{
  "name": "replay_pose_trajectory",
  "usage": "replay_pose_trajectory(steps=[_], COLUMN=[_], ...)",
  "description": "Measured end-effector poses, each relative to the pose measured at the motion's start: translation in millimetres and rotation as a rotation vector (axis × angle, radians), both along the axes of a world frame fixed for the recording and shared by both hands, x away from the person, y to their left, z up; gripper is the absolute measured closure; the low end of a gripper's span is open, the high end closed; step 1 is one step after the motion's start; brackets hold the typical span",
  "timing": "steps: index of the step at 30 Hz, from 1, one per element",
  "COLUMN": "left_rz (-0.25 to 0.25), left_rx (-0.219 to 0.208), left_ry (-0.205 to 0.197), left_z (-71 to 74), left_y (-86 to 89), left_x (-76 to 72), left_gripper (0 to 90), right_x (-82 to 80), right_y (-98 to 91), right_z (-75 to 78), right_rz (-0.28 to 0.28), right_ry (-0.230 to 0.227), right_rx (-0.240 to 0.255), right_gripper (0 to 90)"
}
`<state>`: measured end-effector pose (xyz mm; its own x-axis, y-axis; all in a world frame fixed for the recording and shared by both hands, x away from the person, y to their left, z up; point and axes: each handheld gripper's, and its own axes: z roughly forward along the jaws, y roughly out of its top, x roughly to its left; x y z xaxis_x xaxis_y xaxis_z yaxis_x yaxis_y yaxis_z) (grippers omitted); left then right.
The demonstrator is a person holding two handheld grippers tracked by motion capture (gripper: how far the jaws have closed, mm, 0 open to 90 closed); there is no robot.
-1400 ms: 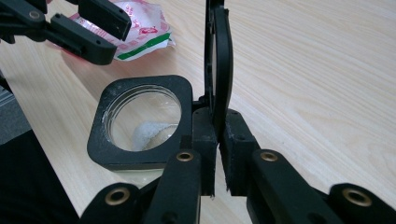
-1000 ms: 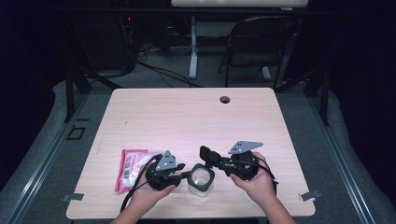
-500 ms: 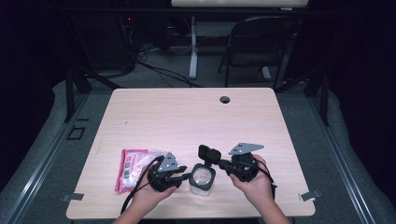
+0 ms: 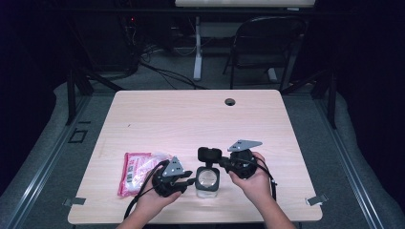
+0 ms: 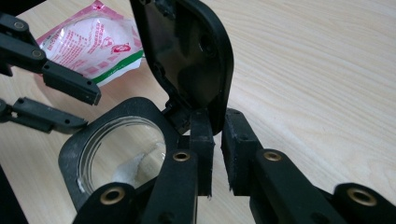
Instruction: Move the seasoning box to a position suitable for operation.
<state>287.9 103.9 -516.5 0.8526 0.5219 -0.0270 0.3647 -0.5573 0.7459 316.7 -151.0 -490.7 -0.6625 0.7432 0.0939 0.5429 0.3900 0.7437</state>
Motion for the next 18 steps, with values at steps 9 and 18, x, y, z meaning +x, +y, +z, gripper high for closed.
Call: replay_pose_trajectory(steps=[9,18], left_rz=[0.001,0.011], left_rx=[-0.001,-0.009], left_ry=[0.0,-0.007], left_z=[-0.1,0.7], left_y=[0.0,2.1], left_x=[0.1,0.8], left_gripper=[69.1,67.8], right_x=[2.3,1.1], right_y=[2.1,2.9], right_z=[0.2,-0.4], right_rz=[-0.002,-0.006], right_ry=[0.002,0.004], right_rx=[-0.005,-0.031], right_gripper=[82.2,76.7])
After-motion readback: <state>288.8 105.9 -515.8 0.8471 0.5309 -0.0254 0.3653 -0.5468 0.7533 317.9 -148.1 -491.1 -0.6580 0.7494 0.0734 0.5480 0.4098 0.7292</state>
